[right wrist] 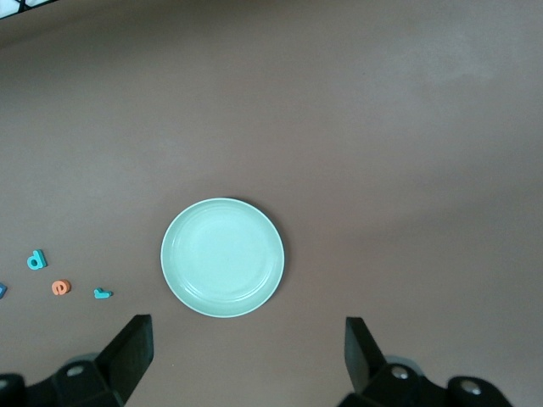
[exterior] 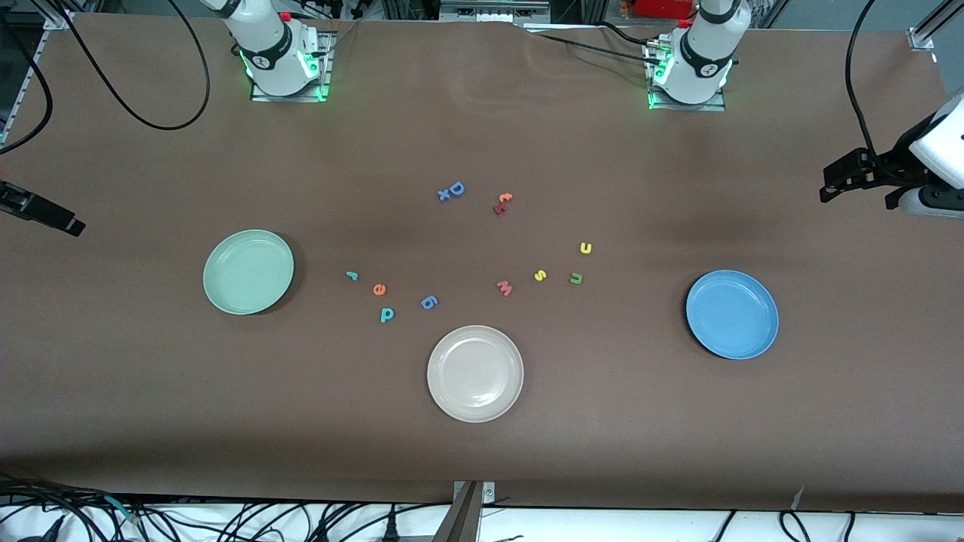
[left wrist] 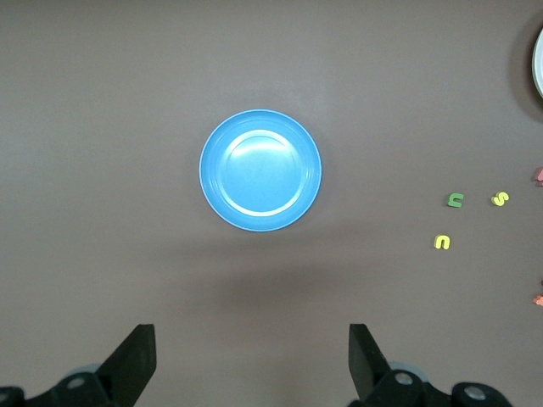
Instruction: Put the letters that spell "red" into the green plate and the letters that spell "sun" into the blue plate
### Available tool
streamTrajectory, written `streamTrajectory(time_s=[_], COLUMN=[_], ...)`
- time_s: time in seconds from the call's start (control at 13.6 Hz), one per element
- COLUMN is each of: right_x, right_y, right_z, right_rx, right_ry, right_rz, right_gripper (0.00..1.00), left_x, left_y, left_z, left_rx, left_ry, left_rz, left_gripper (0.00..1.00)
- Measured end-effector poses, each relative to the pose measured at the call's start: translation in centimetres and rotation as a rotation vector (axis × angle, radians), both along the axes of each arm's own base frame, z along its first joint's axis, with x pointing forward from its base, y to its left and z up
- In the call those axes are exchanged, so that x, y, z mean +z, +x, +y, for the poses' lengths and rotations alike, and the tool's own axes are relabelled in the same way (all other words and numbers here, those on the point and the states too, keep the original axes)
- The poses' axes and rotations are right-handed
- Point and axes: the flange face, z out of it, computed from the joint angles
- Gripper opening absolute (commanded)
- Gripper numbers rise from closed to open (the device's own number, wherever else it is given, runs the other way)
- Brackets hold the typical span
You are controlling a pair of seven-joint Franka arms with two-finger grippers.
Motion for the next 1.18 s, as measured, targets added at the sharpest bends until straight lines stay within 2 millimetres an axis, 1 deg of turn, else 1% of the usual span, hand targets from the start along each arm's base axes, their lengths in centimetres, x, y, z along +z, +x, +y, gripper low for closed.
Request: streamTrajectory(time_s=[0.44, 0.89, 1.18], right_x=[-0.6, -1.7, -1.8], right_y=[0.2, 0.7, 0.8], right_z=[0.1, 0.3, 0.6], right_rx=[0.001, 0.005, 0.008], right_ry=[-0.001, -0.003, -0.003], right_rz=[0.01, 0.025, 0.027], right_gripper=[0.99, 1.0, 1.0], left_x=[0.0, 0.0, 0.0], left_y=[0.0, 0.0, 0.0], left_z=[0.0, 0.0, 0.0], left_rx=[0.0, 0.0, 0.0], left_ry=[0.0, 0.0, 0.0], left_rz=[0.003, 0.004, 0.004], left_gripper=[1.0, 1.0, 1.0])
